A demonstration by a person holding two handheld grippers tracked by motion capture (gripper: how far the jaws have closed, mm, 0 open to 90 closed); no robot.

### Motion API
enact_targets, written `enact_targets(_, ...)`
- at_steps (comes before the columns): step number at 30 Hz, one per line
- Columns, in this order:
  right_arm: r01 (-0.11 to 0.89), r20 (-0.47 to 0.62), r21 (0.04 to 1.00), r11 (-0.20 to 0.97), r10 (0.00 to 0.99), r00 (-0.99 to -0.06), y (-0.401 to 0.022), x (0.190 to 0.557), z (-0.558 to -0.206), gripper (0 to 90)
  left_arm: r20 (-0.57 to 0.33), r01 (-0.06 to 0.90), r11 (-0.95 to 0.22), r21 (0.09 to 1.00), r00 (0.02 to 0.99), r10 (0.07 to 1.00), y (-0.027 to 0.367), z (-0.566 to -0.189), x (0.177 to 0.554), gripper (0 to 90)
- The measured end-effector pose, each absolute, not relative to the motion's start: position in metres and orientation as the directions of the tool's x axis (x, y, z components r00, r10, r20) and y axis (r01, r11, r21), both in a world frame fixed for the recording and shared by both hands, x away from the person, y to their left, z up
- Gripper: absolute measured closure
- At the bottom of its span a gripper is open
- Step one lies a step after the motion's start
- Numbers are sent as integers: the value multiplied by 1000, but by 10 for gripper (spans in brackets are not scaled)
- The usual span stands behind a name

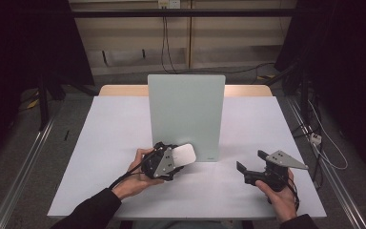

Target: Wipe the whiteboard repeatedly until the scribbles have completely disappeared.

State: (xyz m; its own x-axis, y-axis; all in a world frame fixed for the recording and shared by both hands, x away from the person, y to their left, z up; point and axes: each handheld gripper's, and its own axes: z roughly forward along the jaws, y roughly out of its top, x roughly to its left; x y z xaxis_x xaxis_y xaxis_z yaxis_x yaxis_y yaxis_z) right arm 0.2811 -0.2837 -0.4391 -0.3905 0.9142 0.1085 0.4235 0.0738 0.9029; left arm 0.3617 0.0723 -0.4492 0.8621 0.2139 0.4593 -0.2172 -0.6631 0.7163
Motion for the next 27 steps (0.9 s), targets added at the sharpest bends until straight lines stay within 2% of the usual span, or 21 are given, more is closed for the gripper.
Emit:
enact_targets(13, 423, 104, 903, 78, 915, -391, -283, 282, -440, 74, 485, -224, -576, 786, 801, 352, 99, -411, 377, 305)
enact_targets(20, 423, 104, 903, 78, 914, -391, -283, 282, -440, 74, 410, -176, -483, 858, 801, 436, 116, -389, 389, 309)
enact_targets(27, 422, 104, 903, 79, 913, -394, -282, 282, -440, 74, 444, -192, -532, 825, 802, 399, 107, -400, 382, 308)
